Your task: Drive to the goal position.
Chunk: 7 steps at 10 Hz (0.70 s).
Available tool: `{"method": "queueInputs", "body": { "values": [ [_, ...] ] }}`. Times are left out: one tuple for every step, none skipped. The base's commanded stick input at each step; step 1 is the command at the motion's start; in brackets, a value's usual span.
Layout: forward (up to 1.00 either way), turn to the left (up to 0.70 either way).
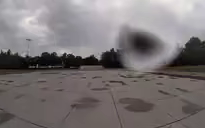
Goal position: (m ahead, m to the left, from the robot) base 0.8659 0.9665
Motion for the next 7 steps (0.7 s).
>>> {"method": "queueInputs", "body": {
  "values": [
    [0.7, 0.0],
    [0.7, 0.0],
    [0.7, 0.0],
    [0.7, 0.0],
    [0.7, 0.0],
    [0.7, 0.0],
    [0.7, 0.0]
  ]
}}
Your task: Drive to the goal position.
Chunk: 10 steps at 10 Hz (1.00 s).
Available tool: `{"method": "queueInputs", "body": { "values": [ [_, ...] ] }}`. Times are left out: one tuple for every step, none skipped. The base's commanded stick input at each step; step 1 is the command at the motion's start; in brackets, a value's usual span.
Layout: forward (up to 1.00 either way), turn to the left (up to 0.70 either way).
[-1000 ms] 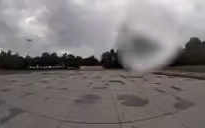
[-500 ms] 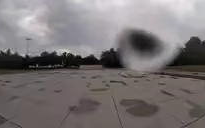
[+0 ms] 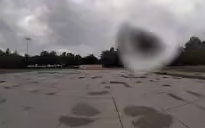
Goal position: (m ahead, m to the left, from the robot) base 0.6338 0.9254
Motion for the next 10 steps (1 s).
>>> {"method": "queueInputs", "body": {
  "values": [
    [0.7, 0.0],
    [0.7, 0.0],
    [0.7, 0.0],
    [0.7, 0.0],
    [0.7, 0.0],
    [0.7, 0.0],
    [0.7, 0.0],
    [0.7, 0.0],
    [0.7, 0.0],
    [0.7, 0.0]
  ]
}}
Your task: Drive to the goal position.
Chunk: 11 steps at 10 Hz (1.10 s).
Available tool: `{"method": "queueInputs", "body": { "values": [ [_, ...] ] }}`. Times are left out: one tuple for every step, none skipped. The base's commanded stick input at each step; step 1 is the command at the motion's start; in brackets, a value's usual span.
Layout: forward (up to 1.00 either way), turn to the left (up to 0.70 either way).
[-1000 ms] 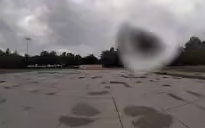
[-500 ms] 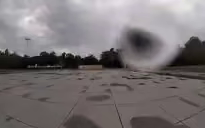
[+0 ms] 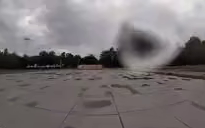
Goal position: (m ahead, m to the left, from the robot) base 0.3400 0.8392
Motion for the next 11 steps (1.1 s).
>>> {"method": "queueInputs", "body": {
  "values": [
    [0.7, 0.0],
    [0.7, 0.0],
    [0.7, 0.0],
    [0.7, 0.0],
    [0.7, 0.0],
    [0.7, 0.0],
    [0.7, 0.0],
    [0.7, 0.0],
    [0.7, 0.0],
    [0.7, 0.0],
    [0.7, 0.0]
  ]
}}
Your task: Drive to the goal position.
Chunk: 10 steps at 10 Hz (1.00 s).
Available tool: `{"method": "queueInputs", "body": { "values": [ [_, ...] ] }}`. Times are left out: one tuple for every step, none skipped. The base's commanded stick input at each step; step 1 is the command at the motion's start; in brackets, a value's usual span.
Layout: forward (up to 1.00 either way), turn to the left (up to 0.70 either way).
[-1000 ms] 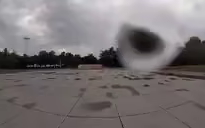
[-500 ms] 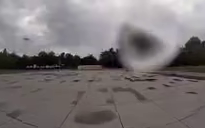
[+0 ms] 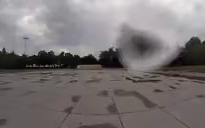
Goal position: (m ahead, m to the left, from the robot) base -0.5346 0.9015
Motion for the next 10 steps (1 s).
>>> {"method": "queueInputs", "body": {
  "values": [
    [0.7, 0.0],
    [0.7, 0.0],
    [0.7, 0.0],
    [0.7, 0.0],
    [0.7, 0.0],
    [0.7, 0.0],
    [0.7, 0.0],
    [0.7, 0.0],
    [0.7, 0.0],
    [0.7, 0.0]
  ]
}}
